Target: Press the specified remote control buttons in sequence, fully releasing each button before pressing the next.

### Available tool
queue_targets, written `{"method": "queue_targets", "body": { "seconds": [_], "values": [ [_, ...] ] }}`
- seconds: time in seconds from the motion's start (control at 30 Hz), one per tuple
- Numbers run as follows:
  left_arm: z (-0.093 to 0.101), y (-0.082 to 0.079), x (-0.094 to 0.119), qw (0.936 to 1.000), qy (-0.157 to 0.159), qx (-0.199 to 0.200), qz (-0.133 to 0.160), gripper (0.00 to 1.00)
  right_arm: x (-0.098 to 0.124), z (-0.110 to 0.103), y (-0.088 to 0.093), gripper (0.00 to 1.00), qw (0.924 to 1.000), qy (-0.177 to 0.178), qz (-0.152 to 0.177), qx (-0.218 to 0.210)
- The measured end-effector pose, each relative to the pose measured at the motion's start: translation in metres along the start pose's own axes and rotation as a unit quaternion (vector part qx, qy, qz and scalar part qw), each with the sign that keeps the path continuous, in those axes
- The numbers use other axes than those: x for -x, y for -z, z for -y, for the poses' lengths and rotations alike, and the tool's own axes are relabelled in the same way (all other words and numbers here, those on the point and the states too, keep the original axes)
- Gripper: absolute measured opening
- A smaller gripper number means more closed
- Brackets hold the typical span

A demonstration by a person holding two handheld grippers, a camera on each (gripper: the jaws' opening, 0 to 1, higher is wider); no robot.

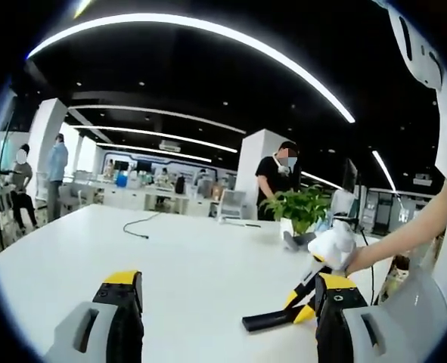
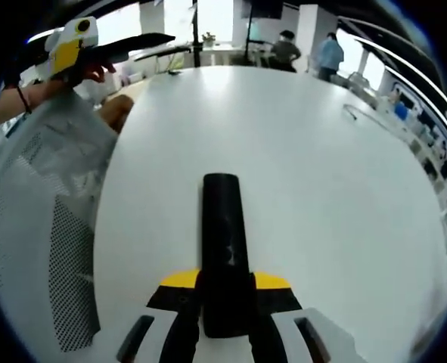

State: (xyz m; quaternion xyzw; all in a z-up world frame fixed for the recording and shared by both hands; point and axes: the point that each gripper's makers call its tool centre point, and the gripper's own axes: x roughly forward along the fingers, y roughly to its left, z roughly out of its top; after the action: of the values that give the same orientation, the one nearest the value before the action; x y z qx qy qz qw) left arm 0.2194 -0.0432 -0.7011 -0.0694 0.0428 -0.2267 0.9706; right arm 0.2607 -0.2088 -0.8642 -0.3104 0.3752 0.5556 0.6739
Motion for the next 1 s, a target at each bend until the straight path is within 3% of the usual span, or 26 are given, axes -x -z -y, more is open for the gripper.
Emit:
{"method": "queue_targets", "body": {
  "seconds": [1.0],
  "values": [
    [-0.002,0.007,0.0,0.9998,-0.003,0.005,-0.017,0.98,-0.005,0.038,-0.006,0.21,0.9999,0.003,-0.011,-0.006]
  ]
}}
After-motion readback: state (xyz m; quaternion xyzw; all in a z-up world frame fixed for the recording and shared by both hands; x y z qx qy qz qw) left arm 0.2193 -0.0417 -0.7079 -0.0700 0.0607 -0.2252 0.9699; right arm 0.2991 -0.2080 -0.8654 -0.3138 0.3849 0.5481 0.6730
